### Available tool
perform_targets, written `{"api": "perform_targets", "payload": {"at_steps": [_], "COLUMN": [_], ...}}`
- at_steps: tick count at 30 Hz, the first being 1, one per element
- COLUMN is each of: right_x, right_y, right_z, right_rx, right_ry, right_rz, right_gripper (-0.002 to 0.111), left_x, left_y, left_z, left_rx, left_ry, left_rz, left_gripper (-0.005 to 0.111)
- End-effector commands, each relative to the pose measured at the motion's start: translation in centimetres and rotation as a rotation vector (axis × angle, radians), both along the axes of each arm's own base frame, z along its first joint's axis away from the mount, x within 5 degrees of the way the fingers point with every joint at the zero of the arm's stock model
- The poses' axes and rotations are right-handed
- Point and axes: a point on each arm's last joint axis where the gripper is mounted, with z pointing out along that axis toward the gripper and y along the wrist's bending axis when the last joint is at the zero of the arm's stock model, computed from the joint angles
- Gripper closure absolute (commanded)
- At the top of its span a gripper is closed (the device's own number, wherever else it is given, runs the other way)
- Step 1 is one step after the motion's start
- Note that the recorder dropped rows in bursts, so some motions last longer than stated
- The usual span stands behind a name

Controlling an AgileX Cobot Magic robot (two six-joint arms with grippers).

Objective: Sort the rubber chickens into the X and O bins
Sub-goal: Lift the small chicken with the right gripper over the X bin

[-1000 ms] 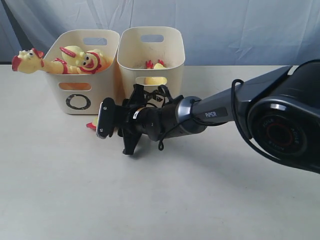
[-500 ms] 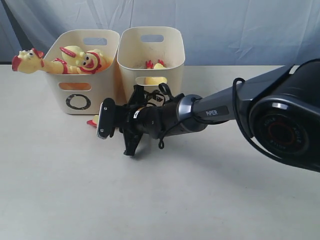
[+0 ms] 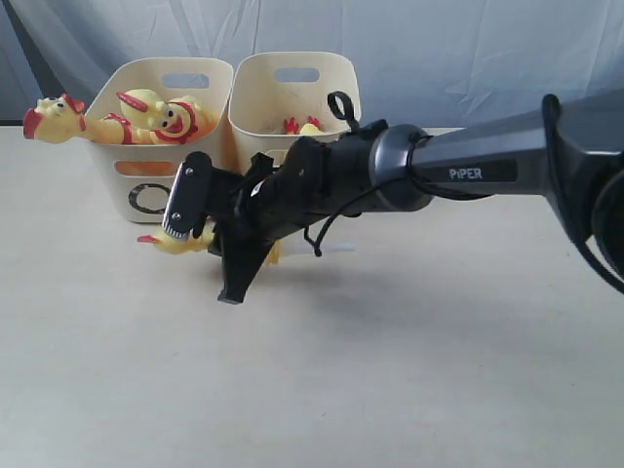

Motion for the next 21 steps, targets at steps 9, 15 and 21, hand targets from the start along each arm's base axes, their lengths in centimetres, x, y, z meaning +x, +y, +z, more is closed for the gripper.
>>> {"api": "perform_targets", "payload": {"at_steps": [9,15,21], "right_x": [-4.3,-5.3,-5.6], "right_y": [-0.5,-1.2,-2.1], "right_z": [7.5,12.2,16.5], "right_rx": [0.135,0.262,0.380], "right_ry": [0.282,0.260,0.139], "right_rz": [0.119,0.110,0.057], "right_gripper": [0.109,0.109,0.109], "left_x": [-0.1,-0.1,-0.1], "left_y": [0.0,0.0,0.0], "left_z": [0.0,0.0,0.0], "left_rx": [-0.005,-0.005,-0.005], "left_ry": [-0.008,-0.008,-0.008], "left_rz": [-0.007,-0.007,-0.007], "left_gripper": [0.107,0.107,0.107]}}
